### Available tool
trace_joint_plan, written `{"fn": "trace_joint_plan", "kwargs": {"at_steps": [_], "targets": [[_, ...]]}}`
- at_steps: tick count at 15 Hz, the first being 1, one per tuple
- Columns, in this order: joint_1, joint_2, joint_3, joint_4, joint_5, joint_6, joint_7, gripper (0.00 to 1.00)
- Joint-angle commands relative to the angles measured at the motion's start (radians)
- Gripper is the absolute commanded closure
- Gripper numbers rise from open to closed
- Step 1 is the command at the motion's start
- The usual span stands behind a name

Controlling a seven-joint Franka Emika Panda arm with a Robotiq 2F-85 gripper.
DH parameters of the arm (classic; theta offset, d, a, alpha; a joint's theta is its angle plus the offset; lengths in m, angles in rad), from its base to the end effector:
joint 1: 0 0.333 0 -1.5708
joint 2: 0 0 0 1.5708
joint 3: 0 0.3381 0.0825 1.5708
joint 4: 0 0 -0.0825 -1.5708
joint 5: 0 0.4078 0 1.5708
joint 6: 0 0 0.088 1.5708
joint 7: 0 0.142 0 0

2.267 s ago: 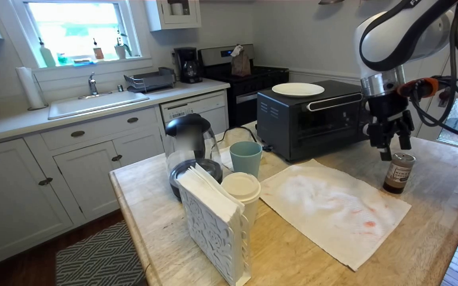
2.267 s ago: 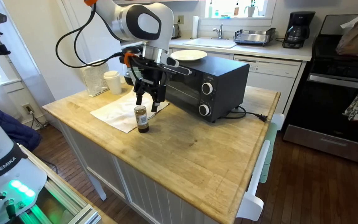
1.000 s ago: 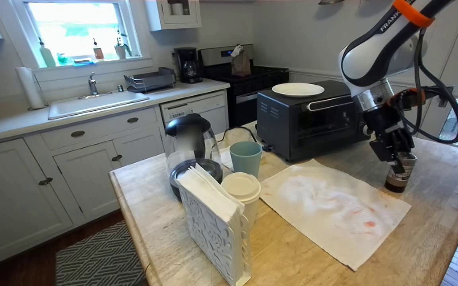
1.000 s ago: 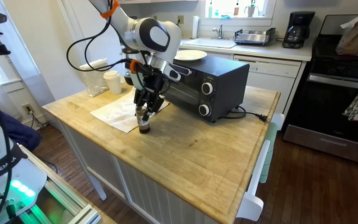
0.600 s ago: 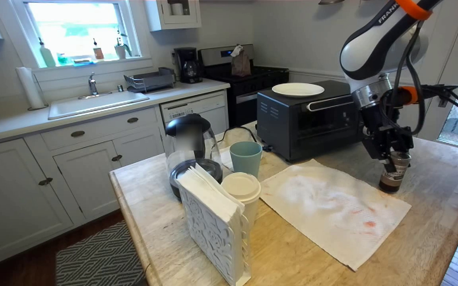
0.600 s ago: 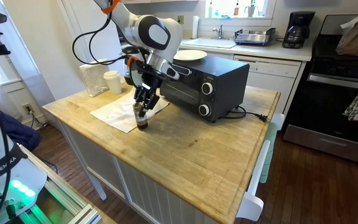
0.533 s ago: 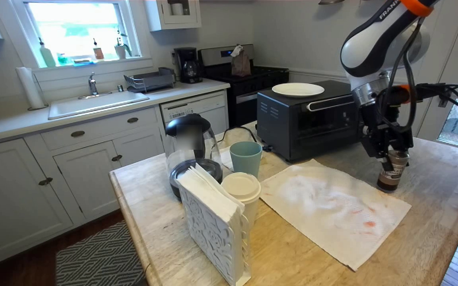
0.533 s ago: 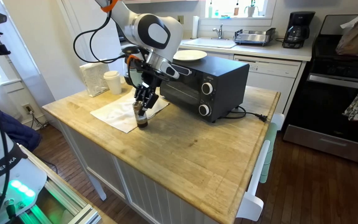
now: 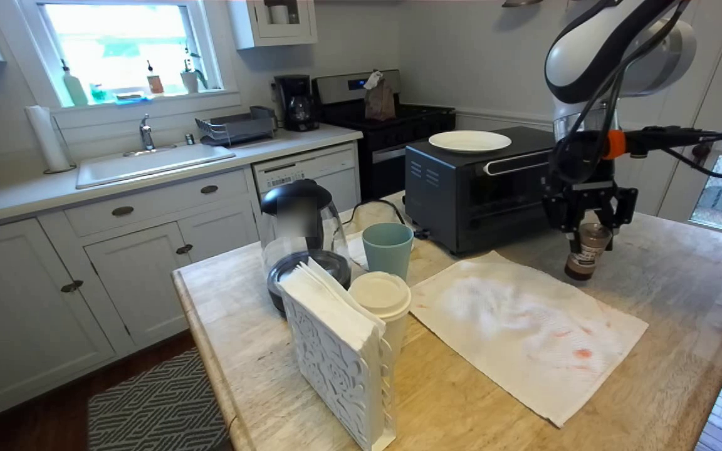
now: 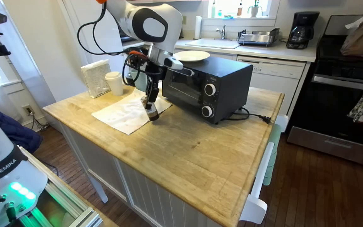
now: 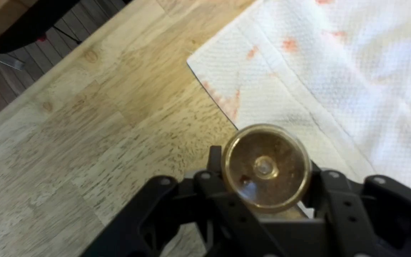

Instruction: Pick up the spice bottle and put it on the white towel, pick up the spice bottle and put it on the kitchen counter the right way up

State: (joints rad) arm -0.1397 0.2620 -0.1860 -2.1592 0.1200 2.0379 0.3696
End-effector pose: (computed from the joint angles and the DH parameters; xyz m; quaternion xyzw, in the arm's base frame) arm 0.5027 -0.1608 0.2238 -0.9096 0.3701 0.1876 0.0193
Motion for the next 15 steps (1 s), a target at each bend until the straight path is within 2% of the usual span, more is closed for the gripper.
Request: {"fn": "trace_joint_plan", "kwargs": {"at_steps": [1,3,10,11,12,15], "targets": [[0.030,-0.055,0.008,-0.068,0.042,0.171,0.132,0.77],[0.047,-0.059,0.016,-0.079,0.054,0.219,0.189,0.77],[0.107,-0.078,0.028,-0.123,0.014,0.252,0.406,0.77],[0.109,-0.080,0.033,-0.126,0.022,0.253,0.413,0.43],[0.110,-0.080,0.037,-0.128,0.029,0.251,0.414,0.26],[0.103,-0.088,0.041,-0.126,0.038,0.255,0.421,0.07]]}}
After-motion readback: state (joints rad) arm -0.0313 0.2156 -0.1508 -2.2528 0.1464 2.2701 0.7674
